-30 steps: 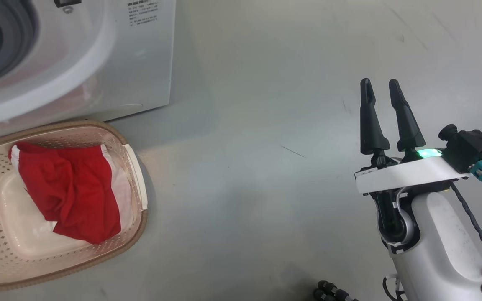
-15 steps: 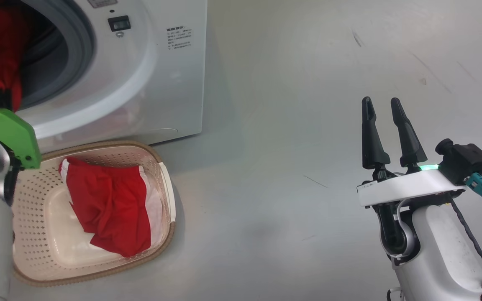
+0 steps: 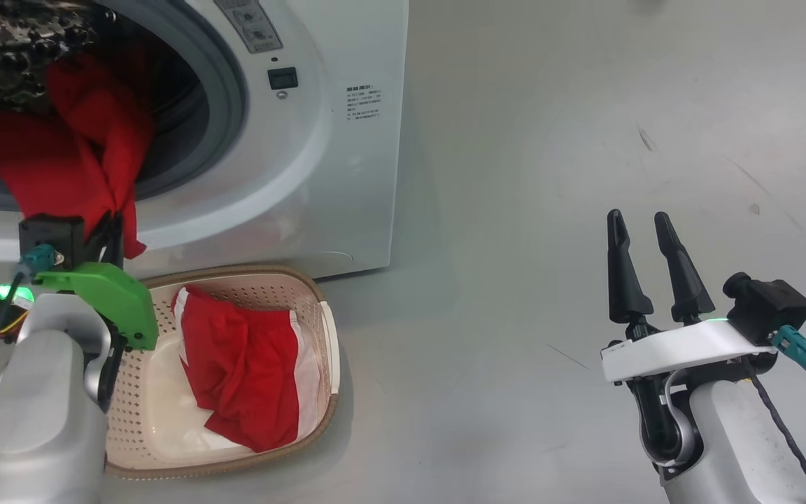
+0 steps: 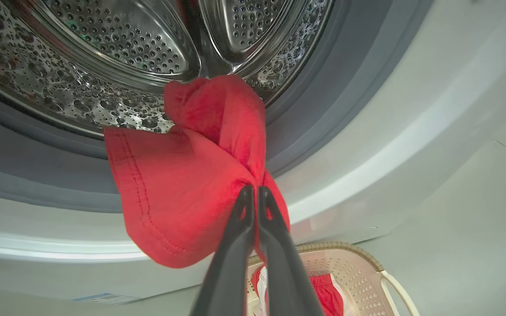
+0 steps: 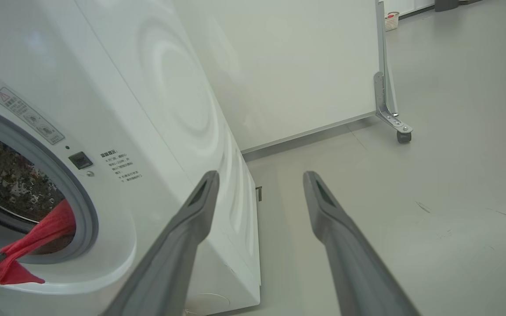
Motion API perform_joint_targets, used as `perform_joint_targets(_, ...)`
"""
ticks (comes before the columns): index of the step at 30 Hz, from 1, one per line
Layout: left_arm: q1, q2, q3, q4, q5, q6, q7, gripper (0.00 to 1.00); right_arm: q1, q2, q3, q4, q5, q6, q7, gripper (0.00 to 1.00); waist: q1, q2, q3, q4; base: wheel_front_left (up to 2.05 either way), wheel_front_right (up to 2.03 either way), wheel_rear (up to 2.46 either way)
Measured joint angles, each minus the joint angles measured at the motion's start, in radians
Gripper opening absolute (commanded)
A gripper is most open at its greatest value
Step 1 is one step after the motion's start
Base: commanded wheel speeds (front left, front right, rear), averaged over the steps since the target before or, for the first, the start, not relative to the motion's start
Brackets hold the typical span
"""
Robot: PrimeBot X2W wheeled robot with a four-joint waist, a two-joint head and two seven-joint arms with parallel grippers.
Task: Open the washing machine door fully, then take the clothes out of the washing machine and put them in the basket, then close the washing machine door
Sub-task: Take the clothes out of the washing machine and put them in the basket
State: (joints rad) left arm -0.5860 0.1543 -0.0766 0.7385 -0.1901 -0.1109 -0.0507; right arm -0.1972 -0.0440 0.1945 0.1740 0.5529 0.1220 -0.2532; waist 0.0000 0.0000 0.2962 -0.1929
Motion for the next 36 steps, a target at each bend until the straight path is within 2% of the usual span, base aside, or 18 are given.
perform_joint_targets(14, 0.129, -0.036, 0.017, -0.147, -0.022, 0.002, -0.18, 0.0, 0.054, -0.001, 0.017, 0.023, -0.002, 0.0, 0.0, 1.0, 0.0, 0.0, -0.124, 0.056, 0.0, 0.0, 0.0)
perform_joint_targets(28, 0.188, -0.013, 0.06, -0.44, -0.01, 0.035, -0.201, 0.0, 0.073, -0.001, 0.039, 0.02, -0.002, 0.0, 0.0, 1.0, -0.0001, 0.0, -0.162, 0.07, 0.0, 0.0, 0.0)
perform_joint_targets(36, 0.189, -0.013, 0.095, -0.679, 0.006, 0.046, -0.206, 0.0, 0.081, -0.001, 0.035, 0.015, -0.002, 0.0, 0.0, 1.0, 0.0, 0.0, -0.153, 0.066, 0.0, 0.0, 0.0)
